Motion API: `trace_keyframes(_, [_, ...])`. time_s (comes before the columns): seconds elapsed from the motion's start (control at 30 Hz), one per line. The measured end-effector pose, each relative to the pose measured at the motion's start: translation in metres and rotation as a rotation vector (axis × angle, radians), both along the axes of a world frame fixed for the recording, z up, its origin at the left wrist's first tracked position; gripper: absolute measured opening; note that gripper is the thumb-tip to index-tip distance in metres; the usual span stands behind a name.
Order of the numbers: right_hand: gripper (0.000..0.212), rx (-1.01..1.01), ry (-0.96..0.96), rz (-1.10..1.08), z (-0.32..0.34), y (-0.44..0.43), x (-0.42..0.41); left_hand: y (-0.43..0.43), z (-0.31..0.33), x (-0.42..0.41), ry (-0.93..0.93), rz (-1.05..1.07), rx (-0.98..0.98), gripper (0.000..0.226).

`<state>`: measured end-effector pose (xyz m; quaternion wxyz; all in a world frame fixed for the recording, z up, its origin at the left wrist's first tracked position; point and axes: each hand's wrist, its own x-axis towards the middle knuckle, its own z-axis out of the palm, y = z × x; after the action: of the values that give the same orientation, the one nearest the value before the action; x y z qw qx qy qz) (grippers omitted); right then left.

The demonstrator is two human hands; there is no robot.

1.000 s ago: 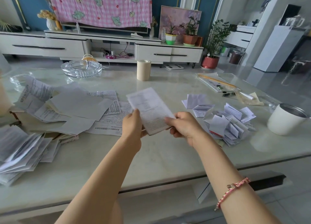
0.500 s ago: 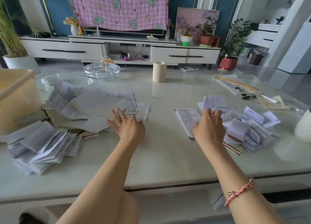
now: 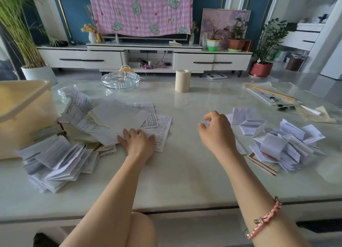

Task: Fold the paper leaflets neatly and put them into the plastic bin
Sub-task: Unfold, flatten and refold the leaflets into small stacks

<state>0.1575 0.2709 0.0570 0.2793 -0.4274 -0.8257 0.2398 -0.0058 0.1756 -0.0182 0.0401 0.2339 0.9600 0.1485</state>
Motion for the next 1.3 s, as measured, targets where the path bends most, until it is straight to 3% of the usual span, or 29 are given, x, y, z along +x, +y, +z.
trace_keyframes(0.17, [0.023,-0.010,-0.047,0.014,-0.006,0.001,0.006,0.002,-0.001,-0.007,-0.005,-0.017,0.071,0.048])
trace_keyframes(0.4, [0.022,-0.008,-0.083,0.089,-0.011,-0.005,0.014,0.005,-0.004,-0.003,0.025,0.031,0.022,0.064])
trace_keyframes(0.5, [0.020,0.002,-0.102,0.114,-0.011,-0.007,0.016,0.004,-0.002,0.000,0.063,0.040,0.095,0.054])
trace_keyframes(0.6, [0.014,-0.044,-0.096,0.132,-0.011,-0.008,0.018,0.005,0.002,0.005,0.205,0.005,0.255,0.031])
trace_keyframes(0.7, [0.013,-0.157,-0.014,0.156,-0.014,-0.007,0.017,0.008,0.015,0.018,0.288,-0.011,0.686,0.020])
trace_keyframes(0.73, [0.012,-0.214,0.037,0.167,-0.014,-0.007,0.016,0.009,0.024,0.025,0.245,0.016,0.873,0.019])
trace_keyframes(0.8, [0.009,-0.388,0.171,0.193,-0.014,-0.009,0.014,0.007,0.045,0.042,-0.065,0.141,1.225,0.017])
trace_keyframes(0.87, [0.012,-0.697,0.346,0.226,-0.012,-0.013,0.013,0.002,0.066,0.056,-0.617,0.278,1.547,0.021])
trace_keyframes(0.93, [0.022,-1.044,0.477,0.283,-0.008,-0.016,0.012,-0.002,0.078,0.068,-1.153,0.339,1.705,0.034])
trace_keyframes(1.0, [0.039,-1.193,0.502,0.358,-0.007,-0.017,0.012,-0.001,0.086,0.083,-1.356,0.314,1.664,0.038])
trace_keyframes(1.1, [0.054,-1.229,0.620,0.389,-0.006,-0.016,0.009,0.003,0.087,0.108,-1.317,0.228,1.451,0.029])
trace_keyframes(1.17, [0.039,-1.160,0.686,0.313,-0.005,-0.013,0.009,0.005,0.082,0.116,-1.208,0.159,1.318,0.017])
trace_keyframes(1.23, [0.029,-1.079,0.705,0.216,-0.005,-0.007,0.013,0.007,0.074,0.117,-0.971,0.082,1.191,0.009])
trace_keyframes(1.3, [0.021,-1.054,0.718,0.174,-0.004,-0.002,0.018,0.008,0.072,0.114,-0.787,0.041,1.140,0.013])
